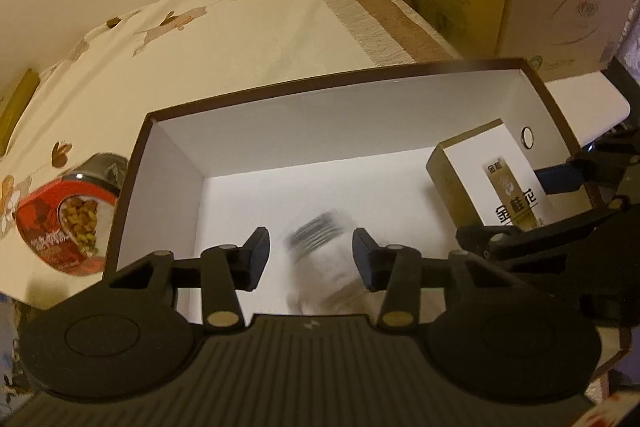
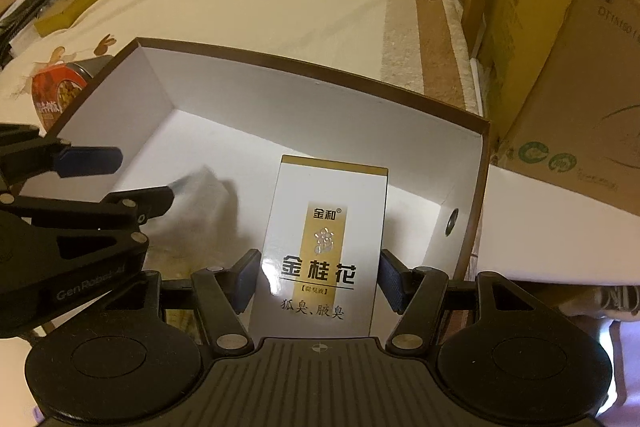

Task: Organize rigid objects
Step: 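Lower both items into the brown box and open both tools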

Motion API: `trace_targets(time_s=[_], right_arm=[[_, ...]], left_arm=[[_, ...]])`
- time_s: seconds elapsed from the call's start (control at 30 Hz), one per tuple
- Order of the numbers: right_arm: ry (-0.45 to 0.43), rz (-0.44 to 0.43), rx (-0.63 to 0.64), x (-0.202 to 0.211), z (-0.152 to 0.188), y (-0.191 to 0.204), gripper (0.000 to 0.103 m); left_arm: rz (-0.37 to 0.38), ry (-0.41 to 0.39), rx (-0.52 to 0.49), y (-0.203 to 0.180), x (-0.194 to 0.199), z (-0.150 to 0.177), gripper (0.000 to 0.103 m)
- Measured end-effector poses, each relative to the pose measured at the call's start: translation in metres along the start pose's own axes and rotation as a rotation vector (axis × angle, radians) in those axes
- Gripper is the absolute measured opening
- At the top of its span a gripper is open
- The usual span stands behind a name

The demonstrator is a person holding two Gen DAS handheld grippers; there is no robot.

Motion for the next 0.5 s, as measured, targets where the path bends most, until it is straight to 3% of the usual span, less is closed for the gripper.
trace_targets(time_s=[0.5], right_arm=[[-0.035, -0.068, -0.030, 0.038, 0.011, 0.002, 0.072]], left_arm=[[-0.031, 0.001, 0.168, 0.022, 0.053, 0.023, 0.050]])
Point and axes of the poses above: each gripper's, at about its wrist camera, not at the fingertips, and x roughly against the way its jaws point, y to its left, z to its underside, the point moved 5 cm from there along -x, roughly the way its jaws point, and after that the axes turned 8 degrees about -y, right-handed, at the moved point
